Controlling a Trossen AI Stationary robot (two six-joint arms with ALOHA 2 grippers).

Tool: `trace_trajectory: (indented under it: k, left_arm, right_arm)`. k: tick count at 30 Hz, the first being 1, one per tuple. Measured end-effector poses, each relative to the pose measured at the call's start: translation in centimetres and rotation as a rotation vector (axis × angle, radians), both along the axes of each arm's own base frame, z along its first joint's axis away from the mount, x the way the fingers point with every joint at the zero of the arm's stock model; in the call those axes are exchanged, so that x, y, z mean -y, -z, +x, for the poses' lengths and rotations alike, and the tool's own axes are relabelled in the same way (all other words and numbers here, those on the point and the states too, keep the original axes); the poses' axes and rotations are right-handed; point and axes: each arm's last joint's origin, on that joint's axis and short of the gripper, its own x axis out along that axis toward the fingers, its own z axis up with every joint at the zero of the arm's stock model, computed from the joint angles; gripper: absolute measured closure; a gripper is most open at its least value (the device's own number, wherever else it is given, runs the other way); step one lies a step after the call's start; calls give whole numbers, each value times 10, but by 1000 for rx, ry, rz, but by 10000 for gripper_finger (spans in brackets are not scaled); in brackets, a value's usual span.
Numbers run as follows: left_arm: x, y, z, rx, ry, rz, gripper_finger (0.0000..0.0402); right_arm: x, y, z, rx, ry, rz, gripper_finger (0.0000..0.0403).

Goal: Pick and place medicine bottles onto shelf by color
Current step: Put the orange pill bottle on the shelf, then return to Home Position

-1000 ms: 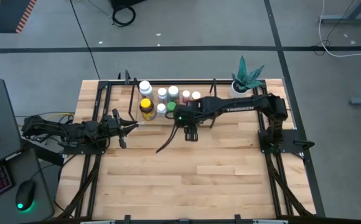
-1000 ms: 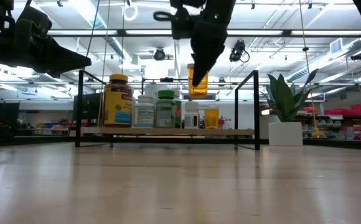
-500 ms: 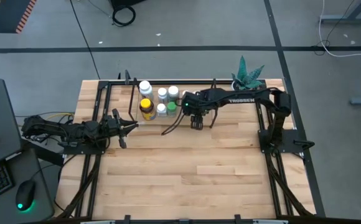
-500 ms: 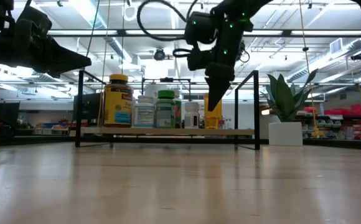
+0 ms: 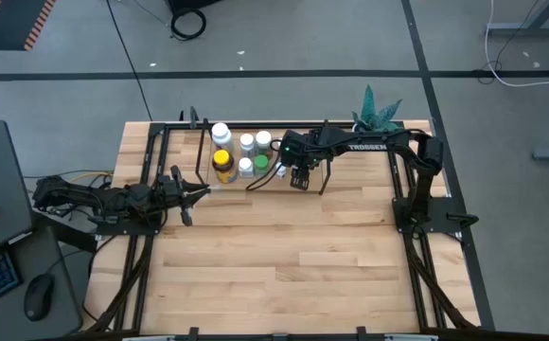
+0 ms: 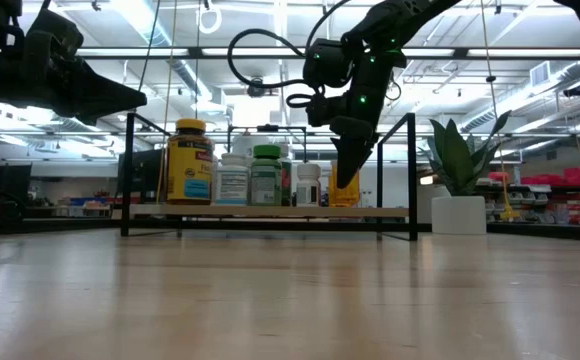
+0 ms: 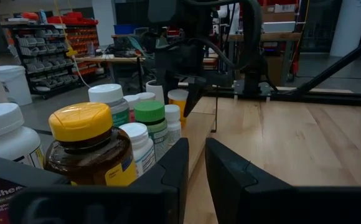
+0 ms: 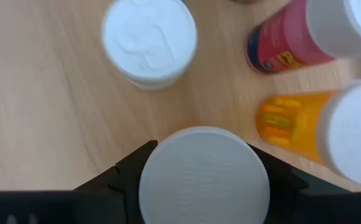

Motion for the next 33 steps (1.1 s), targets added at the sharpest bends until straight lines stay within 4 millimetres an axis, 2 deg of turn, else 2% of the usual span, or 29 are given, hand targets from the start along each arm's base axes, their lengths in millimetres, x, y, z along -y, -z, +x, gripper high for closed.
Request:
trace_trajectory:
  k: [16, 23, 29, 33]
  left_arm:
    - [0, 0, 0, 0, 0, 0, 344]
    - [0, 0, 0, 0, 0, 0, 338]
    - [0, 0, 0, 0, 0, 0, 343]
    - [0, 0, 0, 0, 0, 0, 346]
  right_arm:
    - [0, -4, 2, 17, 1, 7, 134]
    - [1, -23, 7, 41, 2, -1, 110]
    - [1, -48, 11, 66, -2, -14, 93]
    - [-5, -68, 5, 95, -19, -31, 92]
